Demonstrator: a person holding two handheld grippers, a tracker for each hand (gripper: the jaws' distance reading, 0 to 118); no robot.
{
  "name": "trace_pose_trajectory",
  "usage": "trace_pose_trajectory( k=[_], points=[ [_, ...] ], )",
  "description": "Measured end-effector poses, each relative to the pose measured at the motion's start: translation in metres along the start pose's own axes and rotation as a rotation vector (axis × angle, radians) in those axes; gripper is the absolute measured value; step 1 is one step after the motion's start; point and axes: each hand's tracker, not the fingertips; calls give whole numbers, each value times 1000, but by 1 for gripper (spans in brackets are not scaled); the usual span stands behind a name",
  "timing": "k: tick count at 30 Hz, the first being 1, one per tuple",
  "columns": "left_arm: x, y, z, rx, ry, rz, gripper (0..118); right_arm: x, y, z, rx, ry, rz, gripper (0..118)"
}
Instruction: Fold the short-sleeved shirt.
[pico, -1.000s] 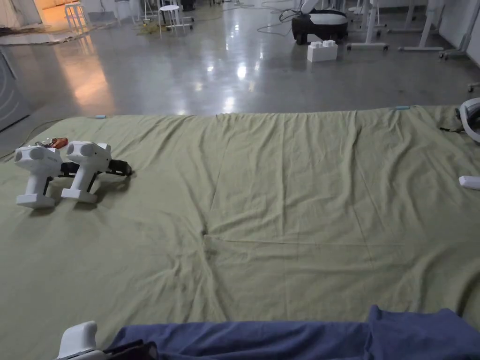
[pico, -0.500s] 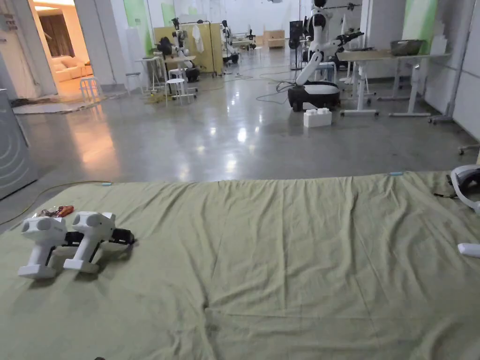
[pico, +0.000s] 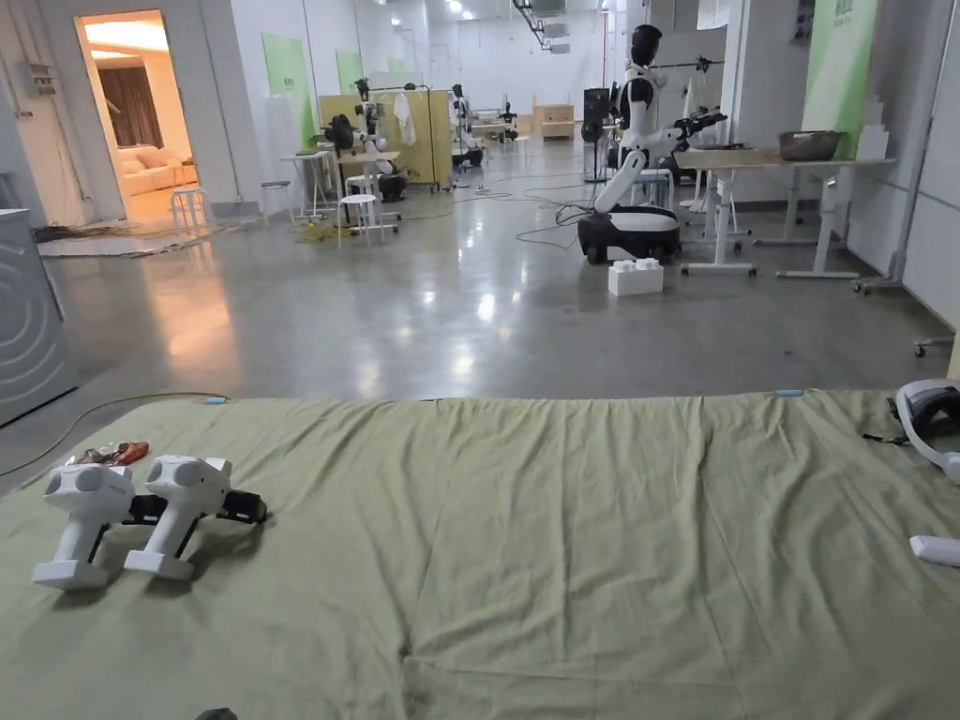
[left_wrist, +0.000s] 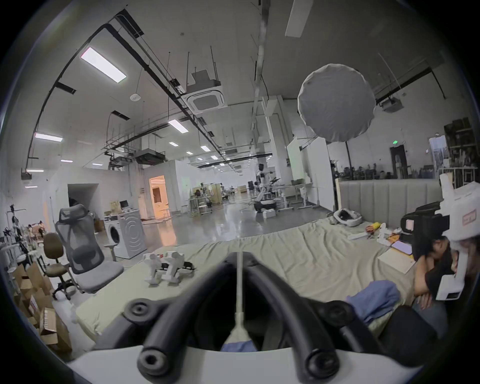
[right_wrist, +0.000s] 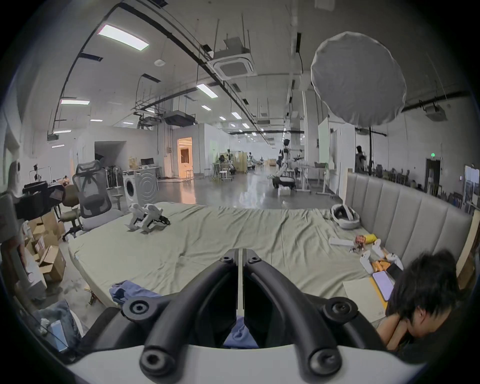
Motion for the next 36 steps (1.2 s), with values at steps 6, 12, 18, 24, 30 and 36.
trace_pose_trajectory(
  k=[6,12,18,24,30,36],
  points=[
    [0,10,2,21,-46,40,1,-14,0,-1,33,3,27,2],
    [-15,-5,-14,-46,-103,177,1,-21,0,-3,44,-3,71,2],
    [-72,-65,-52,-250,-155,456,73,-16,-9,-8,-10,27,53,2],
    [-141,-180,-100,-495,-198,732,107,-11,-35,-19,-128,50,-4,2],
    [-151,-281,-133,-633,-140,1165,107,-2,-52,-25,-225,75,-84,2],
    [-154,-336,-149,-649,-141,1500,103,4,-63,-26,-305,51,-121,2]
  ],
)
